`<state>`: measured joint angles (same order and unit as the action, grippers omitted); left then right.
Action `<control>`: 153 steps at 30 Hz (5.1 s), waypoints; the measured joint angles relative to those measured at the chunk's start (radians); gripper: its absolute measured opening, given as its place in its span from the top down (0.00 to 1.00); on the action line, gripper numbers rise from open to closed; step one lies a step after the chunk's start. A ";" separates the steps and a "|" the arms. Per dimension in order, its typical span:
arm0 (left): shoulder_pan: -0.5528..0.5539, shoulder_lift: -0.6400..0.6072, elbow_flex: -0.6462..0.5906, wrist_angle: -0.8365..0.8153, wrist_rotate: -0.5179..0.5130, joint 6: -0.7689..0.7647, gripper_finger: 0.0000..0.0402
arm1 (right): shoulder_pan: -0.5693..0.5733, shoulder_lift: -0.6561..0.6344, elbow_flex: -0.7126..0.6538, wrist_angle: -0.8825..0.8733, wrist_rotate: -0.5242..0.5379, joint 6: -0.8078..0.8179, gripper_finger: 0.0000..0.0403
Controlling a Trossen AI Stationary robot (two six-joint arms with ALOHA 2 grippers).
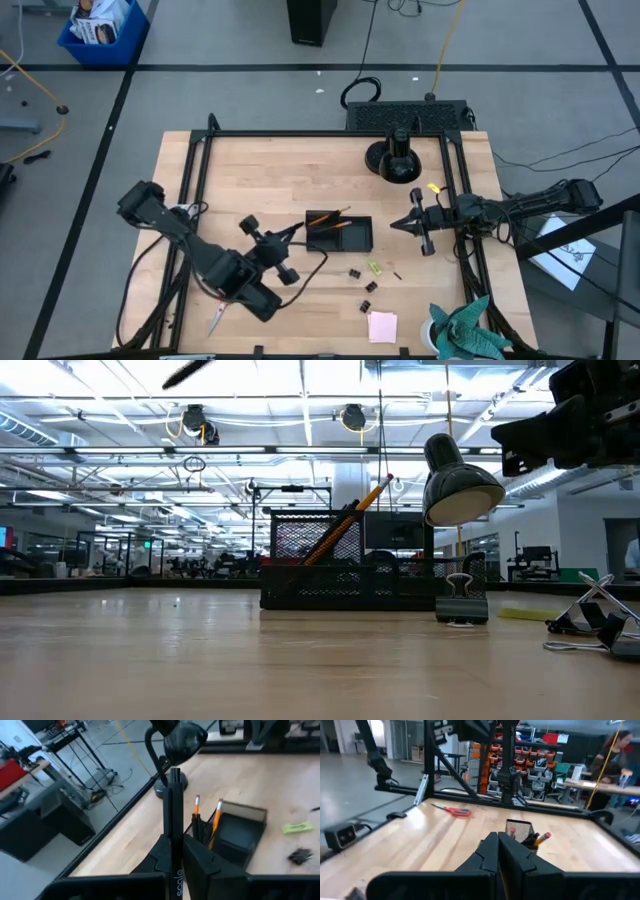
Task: Pick and place office supplies into organizer
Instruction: Put the black pen into the black desk organizer, then put the black binder clip into the black desk organizer
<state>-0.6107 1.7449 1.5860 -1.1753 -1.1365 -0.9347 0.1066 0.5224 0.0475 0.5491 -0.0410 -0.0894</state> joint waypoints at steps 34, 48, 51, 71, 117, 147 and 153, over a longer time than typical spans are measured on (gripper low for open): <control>0.375 -0.114 -0.492 1.399 0.785 1.148 0.95 | 0.000 0.018 0.000 -0.020 0.004 0.041 0.99; 0.417 -0.118 -0.492 1.521 0.987 1.207 0.95 | 0.000 0.017 0.000 -0.014 -0.090 0.088 0.99; 0.445 -0.148 -0.492 1.501 1.023 1.203 0.98 | 0.000 0.017 0.000 -0.004 -0.098 0.104 0.99; 0.635 -0.273 -0.717 1.721 1.246 1.165 0.96 | -0.002 0.012 0.000 0.040 -0.218 0.159 0.99; 0.694 -0.123 -0.928 2.067 1.296 0.956 0.95 | -0.036 0.015 0.000 0.067 0.197 0.085 0.99; 0.599 0.050 -0.927 2.068 1.095 0.890 0.82 | -0.035 0.015 0.000 0.030 0.194 0.115 0.99; 0.576 0.021 -0.929 2.050 1.110 0.936 0.65 | -0.035 0.015 0.000 0.026 0.191 0.139 0.99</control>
<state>-0.0346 1.7661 0.6571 0.8751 -0.0269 0.0017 0.0719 0.5377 0.0479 0.5755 0.1501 0.0499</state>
